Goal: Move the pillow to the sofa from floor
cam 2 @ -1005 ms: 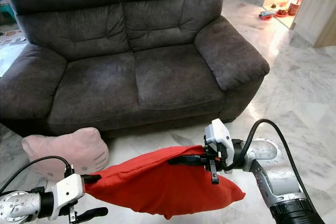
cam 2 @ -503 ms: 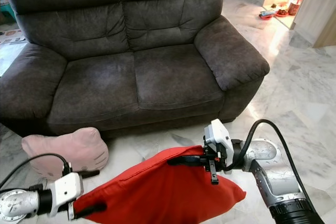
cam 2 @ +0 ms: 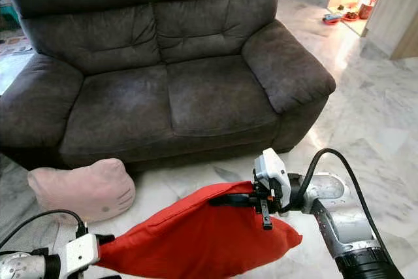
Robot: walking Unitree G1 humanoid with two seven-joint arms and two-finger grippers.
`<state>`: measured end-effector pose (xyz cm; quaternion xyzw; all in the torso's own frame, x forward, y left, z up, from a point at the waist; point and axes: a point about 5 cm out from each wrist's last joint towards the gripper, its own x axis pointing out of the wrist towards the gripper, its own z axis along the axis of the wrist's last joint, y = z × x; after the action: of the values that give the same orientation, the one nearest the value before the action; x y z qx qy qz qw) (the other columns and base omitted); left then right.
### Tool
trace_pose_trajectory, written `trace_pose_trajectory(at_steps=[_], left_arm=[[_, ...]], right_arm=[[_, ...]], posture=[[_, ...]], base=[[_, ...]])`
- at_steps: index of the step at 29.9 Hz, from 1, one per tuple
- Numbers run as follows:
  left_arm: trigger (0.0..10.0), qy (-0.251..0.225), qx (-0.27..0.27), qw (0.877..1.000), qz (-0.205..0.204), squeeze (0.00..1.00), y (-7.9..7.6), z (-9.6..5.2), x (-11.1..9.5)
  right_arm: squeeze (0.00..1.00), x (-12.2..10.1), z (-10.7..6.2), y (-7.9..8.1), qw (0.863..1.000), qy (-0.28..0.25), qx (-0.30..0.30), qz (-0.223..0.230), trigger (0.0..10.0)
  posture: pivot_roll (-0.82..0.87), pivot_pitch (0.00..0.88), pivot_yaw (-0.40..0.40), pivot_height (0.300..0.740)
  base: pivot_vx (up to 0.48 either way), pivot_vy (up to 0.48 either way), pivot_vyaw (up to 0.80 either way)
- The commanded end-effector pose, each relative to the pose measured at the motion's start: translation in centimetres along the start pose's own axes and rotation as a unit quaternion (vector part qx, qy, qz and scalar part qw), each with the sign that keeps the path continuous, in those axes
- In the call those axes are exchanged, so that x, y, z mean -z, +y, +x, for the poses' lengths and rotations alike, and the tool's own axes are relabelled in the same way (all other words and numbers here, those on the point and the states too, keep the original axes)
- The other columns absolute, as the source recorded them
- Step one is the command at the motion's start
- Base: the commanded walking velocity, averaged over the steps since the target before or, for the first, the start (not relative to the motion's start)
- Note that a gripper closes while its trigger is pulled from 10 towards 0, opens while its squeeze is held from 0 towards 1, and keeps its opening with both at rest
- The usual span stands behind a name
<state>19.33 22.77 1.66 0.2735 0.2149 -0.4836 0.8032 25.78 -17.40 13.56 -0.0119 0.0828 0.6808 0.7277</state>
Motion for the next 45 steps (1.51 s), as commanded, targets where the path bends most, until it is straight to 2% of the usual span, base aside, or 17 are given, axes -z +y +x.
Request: trace_pose_trajectory(at_steps=[1, 7, 8, 9, 10, 17, 27, 45], left_arm=[[10.0, 0.01, -0.006, 1.0, -0.005, 0.0, -0.27, 0.1, 0.63], [10.0, 0.004, -0.017, 1.0, -0.004, 0.0, -0.22, 0.35, 0.65], [9.5, 0.003, -0.02, 1.0, -0.002, 0.0, -0.15, 0.47, 0.69], [9.5, 0.003, -0.02, 1.0, -0.002, 0.0, -0.13, 0.49, 0.7], [0.0, 0.004, -0.021, 1.0, -0.001, 0.0, -0.1, 0.53, 0.77], [0.0, 0.007, -0.01, 1.0, 0.005, 0.0, -0.21, 0.39, 0.98], [0.0, 0.015, 0.034, 0.999, 0.013, 0.0, -1.0, 0.34, 1.32], [0.0, 0.002, 0.017, 1.0, 0.019, 0.0, -0.11, 0.28, 0.72]], right_arm=[[0.0, -2.72, 0.42, 0.15, 0.998, -0.035, -0.027, -0.055, 10.0], [0.0, -2.74, 0.31, 0.16, 0.998, -0.034, -0.026, -0.055, 10.0], [0.0, -2.76, 0.31, 0.15, 0.998, -0.034, -0.026, -0.055, 10.0], [0.0, -2.76, 0.31, 0.15, 0.998, -0.034, -0.026, -0.055, 10.0], [0.0, -2.76, 0.31, 0.14, 0.998, -0.034, -0.026, -0.055, 10.0], [0.0, -2.7, 0.28, 0.06, 0.998, -0.033, -0.023, -0.053, 10.0], [0.0, -2.63, 0.36, 0.03, 0.998, -0.034, -0.022, -0.053, 10.0], [0.0, -2.42, 0.37, -0.05, 0.998, -0.033, -0.018, -0.05, 10.0]], posture=[[-0.05, 0.085, 0.052, 0.74], [-0.05, 0.087, 0.051, 0.74], [-0.05, 0.087, 0.05, 0.74], [-0.05, 0.087, 0.05, 0.74], [-0.05, 0.086, 0.051, 0.74], [-0.05, 0.088, 0.05, 0.74], [-0.05, 0.089, 0.052, 0.74], [-0.04, 0.09, 0.053, 0.74]], base=[[0.0, 0.0, 0.0], [0.0, 0.0, 0.0], [0.0, 0.0, 0.0], [0.0, 0.0, 0.0], [0.0, 0.0, 0.0], [0.0, 0.0, 0.0], [0.0, 0.0, 0.0], [0.0, 0.0, 0.0]])
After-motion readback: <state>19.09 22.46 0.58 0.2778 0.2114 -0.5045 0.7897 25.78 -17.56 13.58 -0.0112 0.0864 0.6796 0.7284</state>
